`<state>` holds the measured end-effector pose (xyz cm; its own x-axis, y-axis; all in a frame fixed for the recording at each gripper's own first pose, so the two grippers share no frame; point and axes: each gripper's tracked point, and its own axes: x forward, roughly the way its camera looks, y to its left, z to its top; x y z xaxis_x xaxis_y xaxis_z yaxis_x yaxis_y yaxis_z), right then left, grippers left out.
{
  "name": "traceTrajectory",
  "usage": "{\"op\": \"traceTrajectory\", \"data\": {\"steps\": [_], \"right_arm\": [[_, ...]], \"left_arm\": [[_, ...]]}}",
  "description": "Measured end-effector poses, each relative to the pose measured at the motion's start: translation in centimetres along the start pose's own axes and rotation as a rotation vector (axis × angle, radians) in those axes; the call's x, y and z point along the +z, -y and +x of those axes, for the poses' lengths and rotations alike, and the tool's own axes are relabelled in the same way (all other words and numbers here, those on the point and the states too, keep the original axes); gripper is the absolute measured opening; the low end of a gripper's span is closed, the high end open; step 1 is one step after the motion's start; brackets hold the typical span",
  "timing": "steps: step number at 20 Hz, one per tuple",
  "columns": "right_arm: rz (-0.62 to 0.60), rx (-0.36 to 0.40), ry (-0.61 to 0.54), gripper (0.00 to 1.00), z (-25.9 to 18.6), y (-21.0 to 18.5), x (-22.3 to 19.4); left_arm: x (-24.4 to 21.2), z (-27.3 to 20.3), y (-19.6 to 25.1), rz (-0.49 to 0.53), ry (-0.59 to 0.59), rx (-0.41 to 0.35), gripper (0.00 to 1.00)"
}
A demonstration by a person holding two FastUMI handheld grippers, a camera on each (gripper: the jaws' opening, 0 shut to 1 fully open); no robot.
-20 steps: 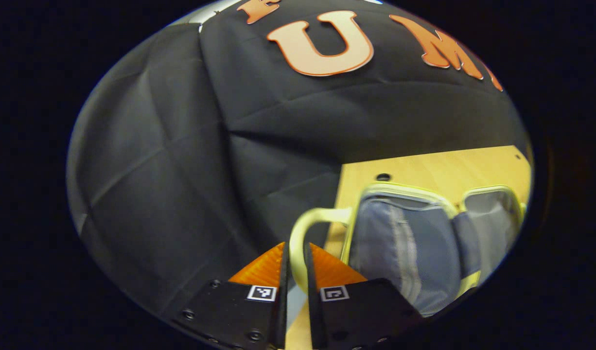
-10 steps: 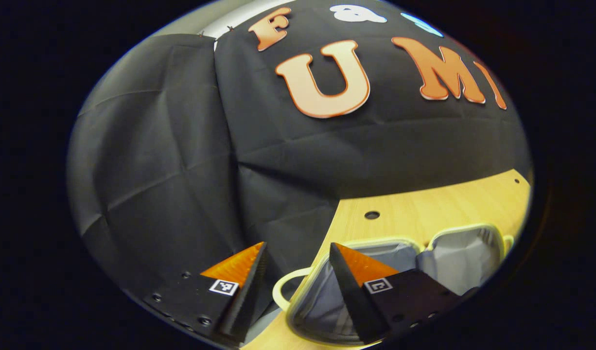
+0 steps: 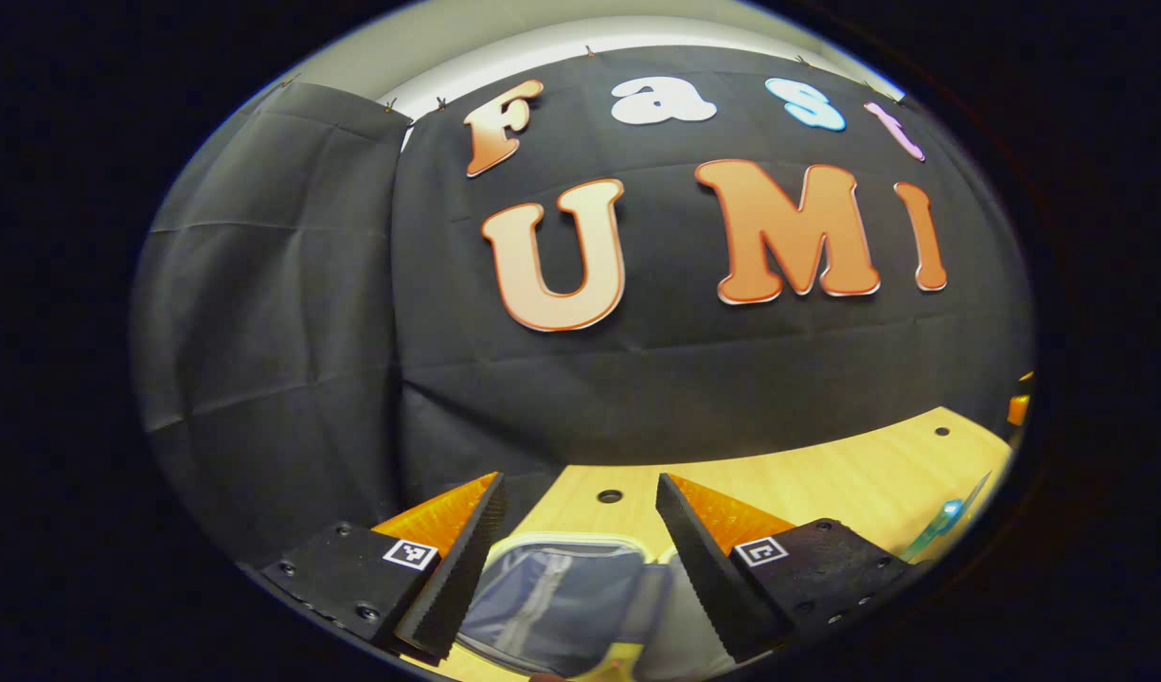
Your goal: First open the suitcase, pack the skin care products into it, and then close the suitcase.
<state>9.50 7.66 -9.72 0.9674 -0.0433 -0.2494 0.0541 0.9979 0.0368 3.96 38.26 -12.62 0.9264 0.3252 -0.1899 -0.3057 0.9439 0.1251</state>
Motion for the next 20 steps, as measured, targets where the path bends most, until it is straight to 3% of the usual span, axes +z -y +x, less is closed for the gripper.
{"op": "traceTrajectory", "data": {"steps": [7, 12, 20], "right_arm": [[-0.018, 0.053, -0.003, 0.96, 0.7, 0.3, -0.8], [-0.033, 0.073, -0.027, 0.96, -0.4, 0.8, -2.3], [-0.064, 0.050, -0.072, 0.96, -1.4, 3.5, -3.7]], "left_arm": [[0.1, -3.8, 12.5, -0.003, 0.005, -0.163, 0.98], [-3.3, -5.8, 21.6, 0.017, -0.053, -0.310, 0.98], [-10.0, -9.1, 30.9, 0.043, -0.137, -0.479, 0.98]]}}
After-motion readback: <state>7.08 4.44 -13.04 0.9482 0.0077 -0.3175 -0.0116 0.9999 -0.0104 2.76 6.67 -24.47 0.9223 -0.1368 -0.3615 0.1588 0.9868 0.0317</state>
